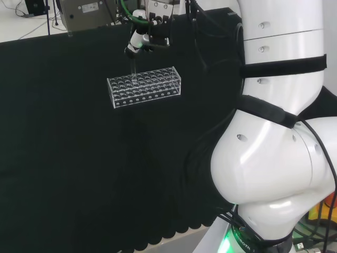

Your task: Put the test tube back in the rack.

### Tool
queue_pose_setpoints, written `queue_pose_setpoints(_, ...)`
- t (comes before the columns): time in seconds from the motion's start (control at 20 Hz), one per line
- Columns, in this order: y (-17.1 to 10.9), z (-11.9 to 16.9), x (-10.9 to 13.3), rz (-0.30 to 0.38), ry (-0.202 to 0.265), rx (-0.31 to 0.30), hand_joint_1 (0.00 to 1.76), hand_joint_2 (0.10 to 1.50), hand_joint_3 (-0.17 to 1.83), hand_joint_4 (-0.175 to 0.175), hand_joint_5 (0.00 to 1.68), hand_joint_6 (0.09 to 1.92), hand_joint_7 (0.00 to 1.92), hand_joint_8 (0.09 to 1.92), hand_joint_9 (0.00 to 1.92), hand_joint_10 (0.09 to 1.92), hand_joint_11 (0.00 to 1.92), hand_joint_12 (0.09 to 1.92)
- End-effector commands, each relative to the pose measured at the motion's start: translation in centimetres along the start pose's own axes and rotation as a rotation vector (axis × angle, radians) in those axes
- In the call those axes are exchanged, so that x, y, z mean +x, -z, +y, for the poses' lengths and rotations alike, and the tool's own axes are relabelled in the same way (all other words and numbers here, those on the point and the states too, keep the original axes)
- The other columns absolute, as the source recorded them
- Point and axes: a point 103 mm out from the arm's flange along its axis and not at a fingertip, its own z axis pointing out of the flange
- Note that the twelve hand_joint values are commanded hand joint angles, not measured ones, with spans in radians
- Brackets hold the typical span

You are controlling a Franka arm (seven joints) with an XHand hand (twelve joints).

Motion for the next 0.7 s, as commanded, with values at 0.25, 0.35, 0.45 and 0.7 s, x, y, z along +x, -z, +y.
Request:
queue_pose_setpoints(0.25,-0.9,0.3,-0.2,0.006,-0.012,0.02,1.24,0.58,0.69,-0.175,1.48,0.28,1.81,0.42,1.87,0.12,1.59,0.68)
queue_pose_setpoints(0.35,-1.3,0.4,-0.5,0.012,-0.009,0.023,1.24,0.58,0.69,-0.175,1.48,0.28,1.81,0.42,1.87,0.12,1.59,0.68)
queue_pose_setpoints(0.45,-1.5,0.5,-0.6,0.009,-0.008,0.033,1.24,0.58,0.69,-0.175,1.48,0.28,1.81,0.42,1.87,0.12,1.59,0.68)
queue_pose_setpoints(0.7,-1.6,0.5,-0.6,0.015,-0.015,0.032,1.24,0.58,0.69,-0.175,1.48,0.28,1.81,0.42,1.87,0.12,1.59,0.68)
